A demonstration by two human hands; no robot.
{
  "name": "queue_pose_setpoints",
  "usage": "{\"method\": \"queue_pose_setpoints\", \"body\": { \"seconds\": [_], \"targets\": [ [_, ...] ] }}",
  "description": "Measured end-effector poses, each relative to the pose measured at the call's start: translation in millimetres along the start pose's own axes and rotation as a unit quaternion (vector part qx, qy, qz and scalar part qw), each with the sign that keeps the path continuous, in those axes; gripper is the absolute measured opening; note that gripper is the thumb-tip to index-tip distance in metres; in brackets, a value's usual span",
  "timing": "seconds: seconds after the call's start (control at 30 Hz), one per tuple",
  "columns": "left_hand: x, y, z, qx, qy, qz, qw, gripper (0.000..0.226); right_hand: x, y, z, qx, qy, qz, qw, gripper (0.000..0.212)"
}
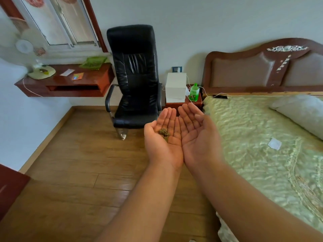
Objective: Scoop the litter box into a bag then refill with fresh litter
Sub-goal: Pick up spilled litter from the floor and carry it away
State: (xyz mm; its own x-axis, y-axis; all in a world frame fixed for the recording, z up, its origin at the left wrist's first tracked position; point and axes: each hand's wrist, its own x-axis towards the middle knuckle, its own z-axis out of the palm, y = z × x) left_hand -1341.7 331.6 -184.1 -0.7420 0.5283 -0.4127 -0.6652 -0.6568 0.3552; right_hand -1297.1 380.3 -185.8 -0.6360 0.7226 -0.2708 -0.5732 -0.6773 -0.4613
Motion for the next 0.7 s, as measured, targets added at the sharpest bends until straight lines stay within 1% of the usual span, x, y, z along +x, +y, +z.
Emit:
{"method": "queue_pose_setpoints", "body": {
  "seconds": [0.1,0.27,0.5,0.7],
  "targets": [
    [26,-6,17,-0.001,0.006,0.010,1.000,0.042,30,-9,7,-0.003,-0.004,0.008,1.000,0.034],
    [79,-14,41,-0.004,0.001,0.009,1.000,0.041,86,-19,16,0.000,-0.013,-0.002,1.000,0.033],
    [164,-15,75,0.002,-0.008,-0.032,0.999,0.040,172,-19,31,0.002,-0.001,-0.040,0.999,0.034],
    [253,6,110,0.009,-0.021,-0.072,0.997,0.040,254,-7,67,0.002,0.020,-0.086,0.996,0.033]
  ]
}}
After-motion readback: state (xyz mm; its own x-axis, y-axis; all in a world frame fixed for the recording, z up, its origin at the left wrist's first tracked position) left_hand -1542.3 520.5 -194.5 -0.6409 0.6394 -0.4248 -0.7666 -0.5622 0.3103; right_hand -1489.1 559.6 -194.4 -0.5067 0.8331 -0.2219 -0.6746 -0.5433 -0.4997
